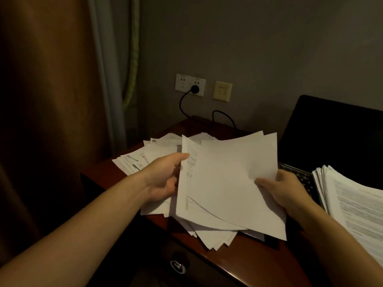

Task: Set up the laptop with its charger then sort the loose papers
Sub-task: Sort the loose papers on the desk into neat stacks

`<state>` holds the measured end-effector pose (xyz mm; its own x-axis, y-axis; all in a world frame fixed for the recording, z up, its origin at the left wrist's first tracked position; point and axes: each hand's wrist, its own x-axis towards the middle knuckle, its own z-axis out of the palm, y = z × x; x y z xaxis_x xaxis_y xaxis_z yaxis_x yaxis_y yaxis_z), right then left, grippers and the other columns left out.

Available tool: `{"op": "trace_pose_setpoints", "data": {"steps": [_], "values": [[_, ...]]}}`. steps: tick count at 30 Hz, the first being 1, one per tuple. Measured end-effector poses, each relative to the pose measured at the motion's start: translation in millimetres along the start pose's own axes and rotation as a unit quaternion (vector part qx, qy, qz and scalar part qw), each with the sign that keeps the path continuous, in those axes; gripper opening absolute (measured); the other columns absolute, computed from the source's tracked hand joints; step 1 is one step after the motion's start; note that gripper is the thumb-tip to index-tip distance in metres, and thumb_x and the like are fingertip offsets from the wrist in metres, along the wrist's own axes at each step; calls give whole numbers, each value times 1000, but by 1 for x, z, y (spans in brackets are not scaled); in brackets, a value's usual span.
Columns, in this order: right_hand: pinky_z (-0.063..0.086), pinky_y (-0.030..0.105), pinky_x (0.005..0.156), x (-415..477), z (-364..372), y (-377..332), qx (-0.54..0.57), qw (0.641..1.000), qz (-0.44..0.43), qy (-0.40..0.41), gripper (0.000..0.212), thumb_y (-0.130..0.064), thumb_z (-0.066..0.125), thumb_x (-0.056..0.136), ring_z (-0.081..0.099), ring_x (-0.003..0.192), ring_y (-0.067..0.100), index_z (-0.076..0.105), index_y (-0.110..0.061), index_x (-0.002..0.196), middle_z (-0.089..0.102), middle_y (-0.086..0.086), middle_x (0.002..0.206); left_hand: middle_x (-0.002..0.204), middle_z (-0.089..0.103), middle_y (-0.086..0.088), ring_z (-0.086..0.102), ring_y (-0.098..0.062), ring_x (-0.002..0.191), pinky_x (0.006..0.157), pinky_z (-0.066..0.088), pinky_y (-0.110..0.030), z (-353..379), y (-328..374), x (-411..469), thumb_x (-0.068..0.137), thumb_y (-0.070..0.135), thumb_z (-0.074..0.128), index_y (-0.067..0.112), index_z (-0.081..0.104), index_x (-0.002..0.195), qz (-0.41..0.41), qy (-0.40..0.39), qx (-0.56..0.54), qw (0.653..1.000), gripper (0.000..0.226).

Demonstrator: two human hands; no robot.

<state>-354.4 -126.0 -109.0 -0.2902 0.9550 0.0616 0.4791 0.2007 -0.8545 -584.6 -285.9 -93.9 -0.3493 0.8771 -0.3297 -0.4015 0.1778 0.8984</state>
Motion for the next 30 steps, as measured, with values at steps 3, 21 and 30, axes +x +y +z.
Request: {"op": "trace_pose_setpoints", "data": {"steps": [3,21,30], "values": [[46,31,84,-2,-3,2,10,1000,-21,-8,29,-13,71,92,64,93,22,67,-6,119,69,4,103,112,74,-14,71,-36,104,100,51,-52,3,0,4,103,15,50,16,61,120,-7,11,-6,1000,20],[49,39,80,1,-21,10,362,915,177,-33,15,-6,49,98,61,88,30,62,1,100,64,18,103,148,51,-15,54,-32,133,98,54,-49,12,45,8,103,34,43,8,47,148,92,-164,-253,949,52],[56,49,89,-1,-29,7,500,835,192,-130,80,-77,38,90,68,111,40,59,-13,133,70,20,122,99,76,-14,75,-26,87,66,62,-38,38,39,11,106,25,39,10,65,121,88,-85,-84,989,34]]}}
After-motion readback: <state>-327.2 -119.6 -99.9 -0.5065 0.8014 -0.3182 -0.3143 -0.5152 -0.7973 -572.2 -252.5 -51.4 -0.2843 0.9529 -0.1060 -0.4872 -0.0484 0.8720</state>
